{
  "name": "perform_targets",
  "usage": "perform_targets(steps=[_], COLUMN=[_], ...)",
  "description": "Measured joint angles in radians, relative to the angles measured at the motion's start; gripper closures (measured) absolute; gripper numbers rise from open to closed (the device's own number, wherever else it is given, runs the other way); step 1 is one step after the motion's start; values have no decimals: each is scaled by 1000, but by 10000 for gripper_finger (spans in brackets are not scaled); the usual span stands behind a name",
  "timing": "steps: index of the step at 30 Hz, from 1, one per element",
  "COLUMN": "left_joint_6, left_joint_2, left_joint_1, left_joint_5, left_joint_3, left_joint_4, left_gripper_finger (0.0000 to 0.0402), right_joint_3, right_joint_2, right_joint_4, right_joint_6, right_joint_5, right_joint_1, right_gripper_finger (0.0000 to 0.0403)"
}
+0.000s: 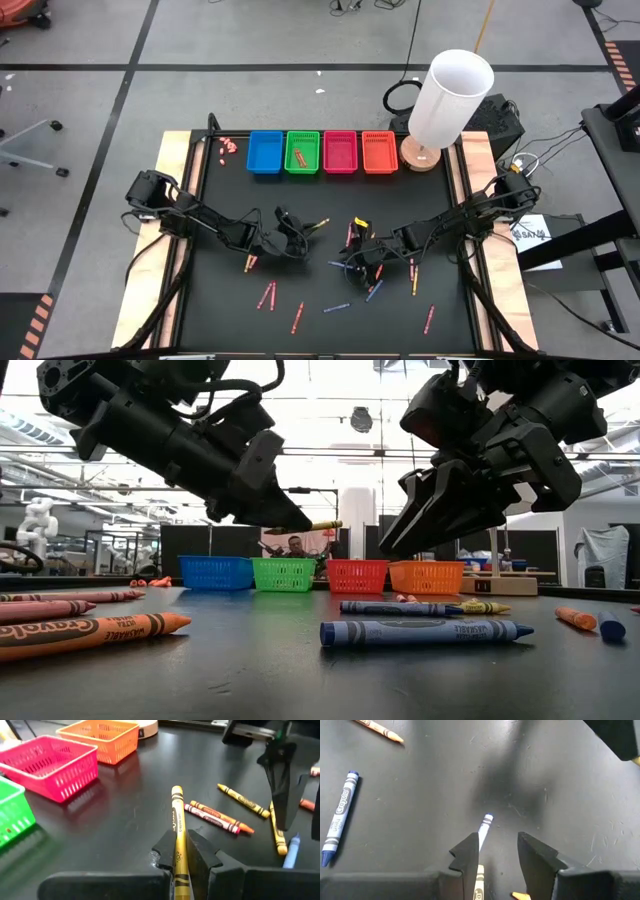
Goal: Sort crayons
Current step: Put the yellow crayon into the blue bin
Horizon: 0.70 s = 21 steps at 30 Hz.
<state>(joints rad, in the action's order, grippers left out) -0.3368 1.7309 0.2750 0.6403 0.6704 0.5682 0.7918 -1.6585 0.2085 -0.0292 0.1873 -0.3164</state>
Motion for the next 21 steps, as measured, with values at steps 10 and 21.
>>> perform_targets(steps=[10, 21], left_joint_6=[-42, -41], left_joint_2=[-14, -247], left_joint_1=[-13, -107], left_joint_5=[51, 52], left_joint_3=[-1, -1], left_joint_4=[40, -183], left_gripper_finger=[374, 375], right_joint_3=[0, 0], right_joint_2=[0, 0], right_joint_4=[2, 4], right_joint_6=[0, 0], right_joint_5=[0, 3], right_joint_1=[0, 0], right_gripper_finger=[280, 280])
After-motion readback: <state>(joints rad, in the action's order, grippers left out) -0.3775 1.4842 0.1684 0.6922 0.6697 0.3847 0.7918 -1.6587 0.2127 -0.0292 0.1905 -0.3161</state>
